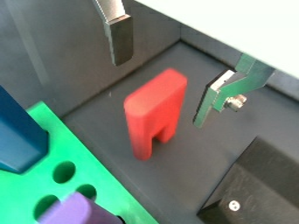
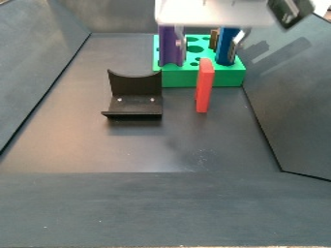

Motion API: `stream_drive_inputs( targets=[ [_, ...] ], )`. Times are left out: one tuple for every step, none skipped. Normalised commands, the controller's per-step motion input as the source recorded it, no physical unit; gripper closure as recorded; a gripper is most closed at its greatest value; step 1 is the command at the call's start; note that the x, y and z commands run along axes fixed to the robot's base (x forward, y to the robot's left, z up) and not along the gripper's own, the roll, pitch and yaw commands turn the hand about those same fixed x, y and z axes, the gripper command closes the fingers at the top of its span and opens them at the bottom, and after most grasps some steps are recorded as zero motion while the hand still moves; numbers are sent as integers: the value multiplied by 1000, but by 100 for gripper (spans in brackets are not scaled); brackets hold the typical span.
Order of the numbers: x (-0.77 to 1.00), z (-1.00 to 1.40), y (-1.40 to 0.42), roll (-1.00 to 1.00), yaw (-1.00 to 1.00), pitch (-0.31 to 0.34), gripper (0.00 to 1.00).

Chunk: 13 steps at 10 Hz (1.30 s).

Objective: Pick up the square-circle object. Move up. Rotate the square-circle object. Move to above the board. Insert the square-circle object.
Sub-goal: Rotate the square-circle object.

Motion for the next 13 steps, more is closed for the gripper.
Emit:
stream_drive_inputs(
  targets=[
    [-2, 337, -15, 102, 27, 62, 0],
    [0, 0, 83, 13, -1000, 10, 0],
    [11, -55, 88, 12, -1000, 9, 0],
    [21, -36, 73, 10, -1000, 7, 0],
    [24, -25, 48, 10, -1000, 7, 0],
    [26, -25, 35, 11, -1000, 7, 0],
    [27, -25, 32, 11, -1000, 8, 0],
    [27, -24, 28, 12, -1000, 8, 0],
    [28, -23, 24, 13, -1000, 8, 0],
    [28, -23, 23, 13, -1000, 9, 0],
    [29, -22, 21, 14, -1000, 9, 0],
    [29, -22, 21, 16, -1000, 10, 0],
    [29, -22, 20, 17, -1000, 11, 0]
  ],
)
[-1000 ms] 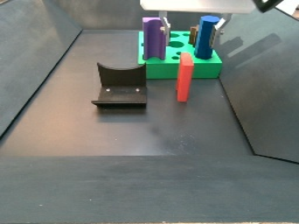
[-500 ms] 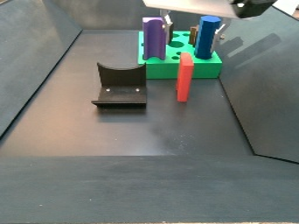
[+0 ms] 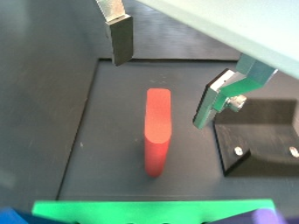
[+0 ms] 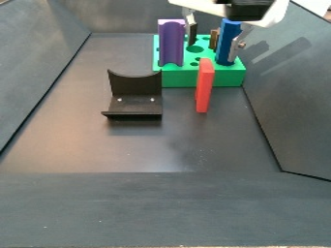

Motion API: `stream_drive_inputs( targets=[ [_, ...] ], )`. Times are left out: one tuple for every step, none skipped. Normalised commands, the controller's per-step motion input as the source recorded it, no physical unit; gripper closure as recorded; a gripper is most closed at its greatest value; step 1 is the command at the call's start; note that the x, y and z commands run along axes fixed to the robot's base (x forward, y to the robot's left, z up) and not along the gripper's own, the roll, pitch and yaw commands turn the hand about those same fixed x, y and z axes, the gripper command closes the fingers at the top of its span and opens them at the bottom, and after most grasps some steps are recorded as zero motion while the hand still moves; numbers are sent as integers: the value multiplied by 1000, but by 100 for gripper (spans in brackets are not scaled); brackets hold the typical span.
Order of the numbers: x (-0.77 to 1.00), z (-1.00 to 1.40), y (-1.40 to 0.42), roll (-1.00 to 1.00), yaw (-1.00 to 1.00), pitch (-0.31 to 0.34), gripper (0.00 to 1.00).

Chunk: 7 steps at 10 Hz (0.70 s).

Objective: Pick up the square-circle object. Move up. Rotate the square-circle object. Move to above the board. Insert the square-circle object.
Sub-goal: Rotate the square-circle object.

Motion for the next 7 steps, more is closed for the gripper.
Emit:
stream_drive_inputs(
  targets=[
    [29, -22, 20, 19, -1000, 12, 0],
    [29, -22, 20, 20, -1000, 13, 0],
    [29, -22, 20, 22, -1000, 14, 0],
    [29, -22, 20, 25, -1000, 16, 0],
    [29, -22, 19, 29, -1000, 19, 0],
    [29, -22, 19, 34, -1000, 22, 0],
    [29, -22, 19, 40, -1000, 26, 0]
  ],
)
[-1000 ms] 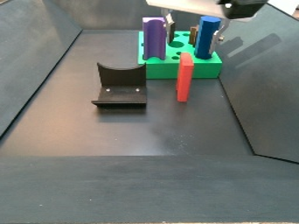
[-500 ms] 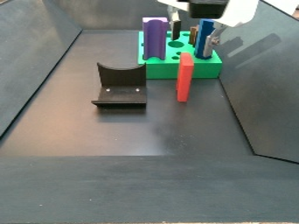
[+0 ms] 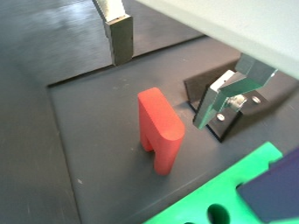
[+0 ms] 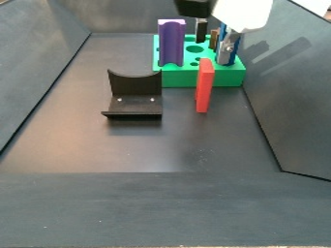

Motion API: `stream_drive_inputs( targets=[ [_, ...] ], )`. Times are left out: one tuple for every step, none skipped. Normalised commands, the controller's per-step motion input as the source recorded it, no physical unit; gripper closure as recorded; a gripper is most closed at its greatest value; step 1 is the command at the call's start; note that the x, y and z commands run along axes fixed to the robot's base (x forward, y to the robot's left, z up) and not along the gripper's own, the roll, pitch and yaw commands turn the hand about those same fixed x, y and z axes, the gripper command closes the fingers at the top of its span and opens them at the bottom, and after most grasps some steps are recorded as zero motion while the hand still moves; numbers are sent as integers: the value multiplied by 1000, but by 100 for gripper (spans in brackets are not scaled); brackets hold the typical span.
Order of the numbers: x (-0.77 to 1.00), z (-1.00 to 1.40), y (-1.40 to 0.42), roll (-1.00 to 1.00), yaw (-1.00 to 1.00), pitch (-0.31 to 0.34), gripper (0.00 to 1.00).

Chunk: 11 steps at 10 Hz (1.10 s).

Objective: Pick up the square-circle object. Move up. Rotate the square-circle object. Move to above the board. Insert the square-circle object.
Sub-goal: Rotate the square-circle object.

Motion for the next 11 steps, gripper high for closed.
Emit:
stream_drive_inputs(
  targets=[
    [29, -22, 19, 48, -1000, 31, 0],
    [29, -22, 19, 57, -857, 37, 0],
    [29, -22, 19, 56, -618, 37, 0],
    [29, -22, 18, 55, -356, 37, 0],
    [29, -22, 18, 55, -265, 37, 0],
    [0, -1000, 0, 55, -150, 37, 0],
    [2, -1000, 1, 55, -115, 34, 0],
    [24, -1000, 7, 64, -74, 2, 0],
    [25, -1000, 12, 62, -52, -8, 0],
    [25, -887, 17, 64, -30, -15, 0],
    [27, -791, 15, 67, -23, -19, 0]
  ],
)
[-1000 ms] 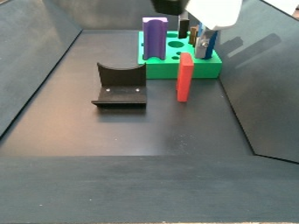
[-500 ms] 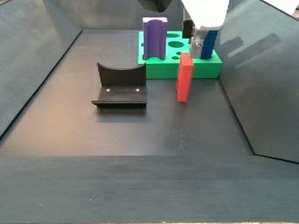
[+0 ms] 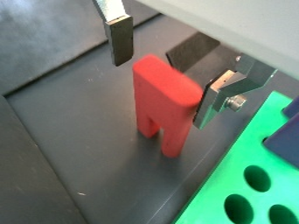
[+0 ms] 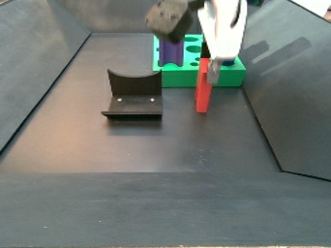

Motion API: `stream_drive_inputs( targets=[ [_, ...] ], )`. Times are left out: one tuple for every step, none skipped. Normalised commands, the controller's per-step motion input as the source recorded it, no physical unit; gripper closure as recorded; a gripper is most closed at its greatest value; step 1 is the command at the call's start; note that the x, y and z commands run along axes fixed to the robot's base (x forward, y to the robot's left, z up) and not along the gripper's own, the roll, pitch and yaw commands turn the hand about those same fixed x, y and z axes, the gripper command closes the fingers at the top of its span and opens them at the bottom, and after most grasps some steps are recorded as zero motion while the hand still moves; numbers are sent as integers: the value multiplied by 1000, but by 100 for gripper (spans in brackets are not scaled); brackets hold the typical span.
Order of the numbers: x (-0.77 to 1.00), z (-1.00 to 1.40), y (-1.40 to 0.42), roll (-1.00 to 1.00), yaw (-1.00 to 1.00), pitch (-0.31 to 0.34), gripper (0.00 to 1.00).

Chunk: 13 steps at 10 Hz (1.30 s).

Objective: Pick up the square-circle object. Move up. Rotate the square-circle object. Move to above the board. Insert the square-circle object.
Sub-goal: Rotate the square-circle object, then move to above the board.

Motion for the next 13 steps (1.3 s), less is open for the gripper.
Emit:
stream_drive_inputs(
  targets=[
    [27, -597, 16, 75, -16, -19, 0],
    [30, -455, 17, 84, -15, -17, 0],
    [33, -276, 19, 97, -18, -12, 0],
    [37, -191, 20, 103, -20, -11, 0],
    [0, 0, 0, 109, -19, 5, 100],
    [18, 1000, -13, 122, -163, -64, 100],
    [16, 1000, -14, 120, -161, -58, 100],
    [5, 1000, -13, 92, -121, -15, 100],
    [6, 1000, -11, 66, -91, 14, 100],
    [5, 1000, -10, 47, -71, 38, 100],
    [2, 1000, -9, 23, -55, 47, 100],
    [2, 1000, -9, 5, -45, 48, 100],
    [2, 1000, -8, -13, -37, 53, 100]
  ],
)
